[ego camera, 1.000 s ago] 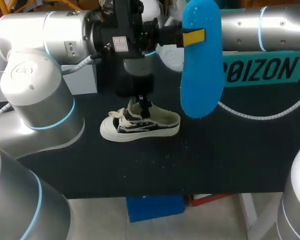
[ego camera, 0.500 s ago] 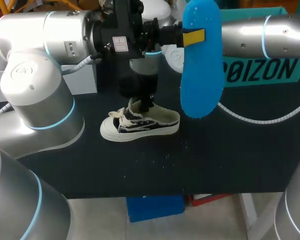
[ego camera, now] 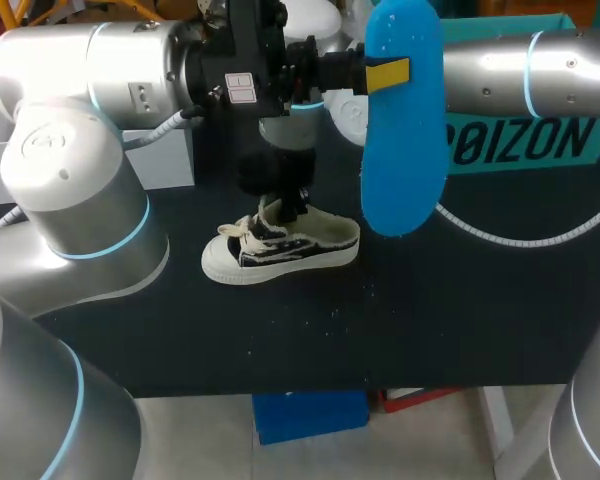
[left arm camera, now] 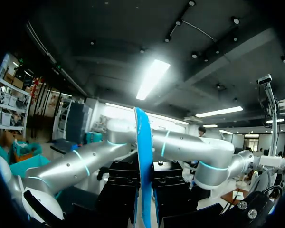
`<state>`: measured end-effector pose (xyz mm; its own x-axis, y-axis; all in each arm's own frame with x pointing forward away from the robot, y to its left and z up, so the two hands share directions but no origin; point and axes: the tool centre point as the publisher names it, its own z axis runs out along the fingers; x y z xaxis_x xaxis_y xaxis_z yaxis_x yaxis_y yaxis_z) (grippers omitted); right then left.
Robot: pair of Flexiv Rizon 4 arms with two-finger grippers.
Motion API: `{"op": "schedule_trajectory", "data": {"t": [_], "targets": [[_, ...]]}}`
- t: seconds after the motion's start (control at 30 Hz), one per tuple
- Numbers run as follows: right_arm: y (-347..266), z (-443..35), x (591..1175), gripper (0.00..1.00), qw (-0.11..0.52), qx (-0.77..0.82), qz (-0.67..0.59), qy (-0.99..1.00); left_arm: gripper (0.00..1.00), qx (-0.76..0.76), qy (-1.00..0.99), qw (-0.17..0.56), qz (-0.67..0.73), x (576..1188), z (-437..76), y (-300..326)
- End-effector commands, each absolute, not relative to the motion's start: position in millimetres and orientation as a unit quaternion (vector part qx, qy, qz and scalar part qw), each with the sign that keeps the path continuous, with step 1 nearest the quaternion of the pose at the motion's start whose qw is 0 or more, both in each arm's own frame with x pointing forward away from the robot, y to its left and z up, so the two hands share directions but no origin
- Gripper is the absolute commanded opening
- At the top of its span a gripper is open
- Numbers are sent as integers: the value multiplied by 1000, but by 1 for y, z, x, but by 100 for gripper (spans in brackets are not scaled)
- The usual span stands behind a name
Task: Take the shoe out of the shoebox, open the shoe tongue, remove and reinsert the insole, then place the shoe into the shoebox
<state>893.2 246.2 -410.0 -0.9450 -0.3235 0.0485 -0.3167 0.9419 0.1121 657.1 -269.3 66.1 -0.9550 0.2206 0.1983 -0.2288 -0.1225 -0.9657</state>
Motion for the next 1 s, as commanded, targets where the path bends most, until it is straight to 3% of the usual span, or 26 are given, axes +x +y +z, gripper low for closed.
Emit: {"op": "schedule_trajectory", "data": {"t": [0.03, 0.27, 0.47, 0.7, 1.0], "targets": [[245, -394, 892, 0, 29, 152, -60, -986, 0, 4, -644, 149, 750, 656, 65, -271], [229, -321, 893, 0, 20, 22, -67, -997, 0, 4, -644, 149, 750, 656, 65, -271], [204, -300, 903, 0, 3, -235, -82, -968, 0, 4, -644, 149, 750, 656, 65, -271], [195, -306, 894, 0, -28, -501, -128, -855, 0, 4, -644, 149, 750, 656, 65, -271], [198, -332, 884, 0, -58, -638, -117, -759, 0, 4, -644, 149, 750, 656, 65, -271]]}}
